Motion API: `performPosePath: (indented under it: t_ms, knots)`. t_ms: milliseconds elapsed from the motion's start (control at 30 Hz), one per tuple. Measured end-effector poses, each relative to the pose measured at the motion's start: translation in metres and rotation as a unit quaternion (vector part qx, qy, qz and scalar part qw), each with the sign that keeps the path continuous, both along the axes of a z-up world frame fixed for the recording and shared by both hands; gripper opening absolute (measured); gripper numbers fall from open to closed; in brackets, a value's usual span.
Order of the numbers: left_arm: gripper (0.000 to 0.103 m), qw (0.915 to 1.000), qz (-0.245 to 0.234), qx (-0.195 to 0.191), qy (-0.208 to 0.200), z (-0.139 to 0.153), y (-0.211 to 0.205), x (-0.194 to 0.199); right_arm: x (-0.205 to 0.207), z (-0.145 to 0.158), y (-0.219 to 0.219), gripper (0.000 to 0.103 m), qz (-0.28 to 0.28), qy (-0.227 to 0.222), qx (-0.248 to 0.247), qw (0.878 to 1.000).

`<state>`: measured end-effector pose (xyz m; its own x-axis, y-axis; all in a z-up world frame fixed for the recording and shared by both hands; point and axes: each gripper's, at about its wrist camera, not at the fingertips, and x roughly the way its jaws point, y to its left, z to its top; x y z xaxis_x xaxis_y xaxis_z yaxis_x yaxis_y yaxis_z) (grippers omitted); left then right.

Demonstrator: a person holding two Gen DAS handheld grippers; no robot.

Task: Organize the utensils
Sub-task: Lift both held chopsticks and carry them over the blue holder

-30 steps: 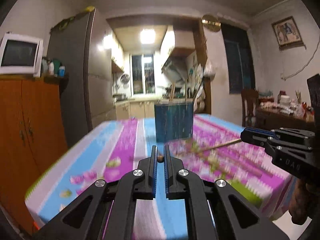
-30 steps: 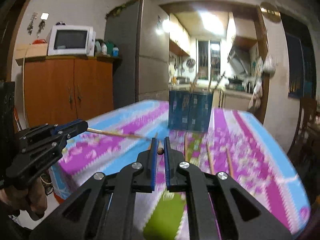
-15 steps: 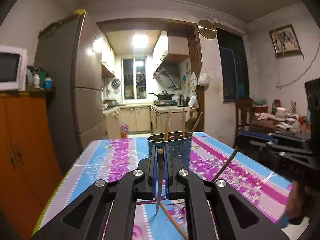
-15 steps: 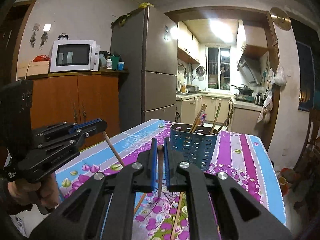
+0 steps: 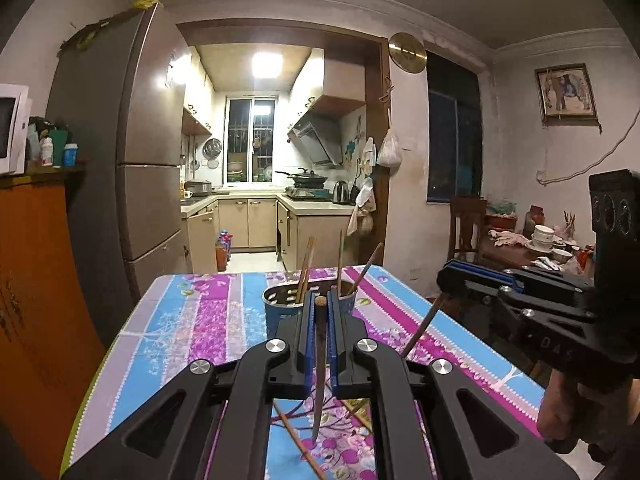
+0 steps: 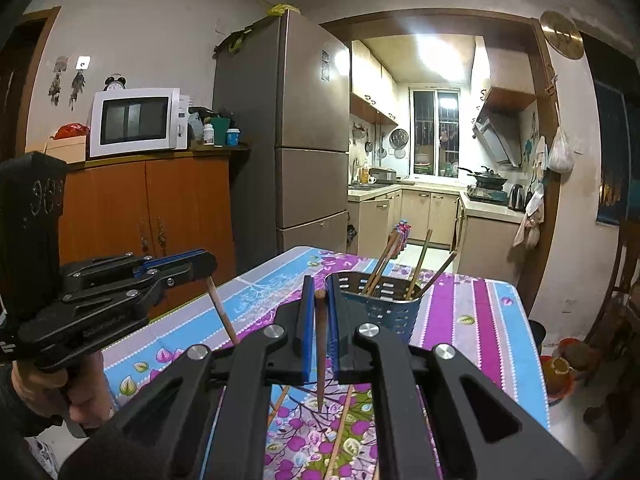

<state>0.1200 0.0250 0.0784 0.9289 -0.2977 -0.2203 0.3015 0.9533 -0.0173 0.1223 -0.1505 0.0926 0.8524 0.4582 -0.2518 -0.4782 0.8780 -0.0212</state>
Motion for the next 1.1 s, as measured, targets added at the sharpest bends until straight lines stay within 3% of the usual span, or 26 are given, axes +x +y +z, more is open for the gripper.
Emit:
performPosePath:
  t_ms: [433, 800, 1100]
  knots:
    - [0.007, 0.9999, -0.012, -0.010, 0.001, 0.069, -0.019, 0.037, 0.032, 0.060, -0.015, 0.005, -0.019, 0.009, -0.020, 1.000]
    - [0.007, 0.9995, 0.023, -0.018, -0.010, 0.132, -0.021, 0.098, 0.092, 0.135, -0.019, 0.005, -0.036, -0.003, -0.027, 0.999]
    - [0.007, 0.9989, 0.041, -0.021, -0.004, 0.156, -0.017, 0.155, 0.155, 0.146, -0.016, 0.005, -0.047, 0.015, -0.023, 0.999]
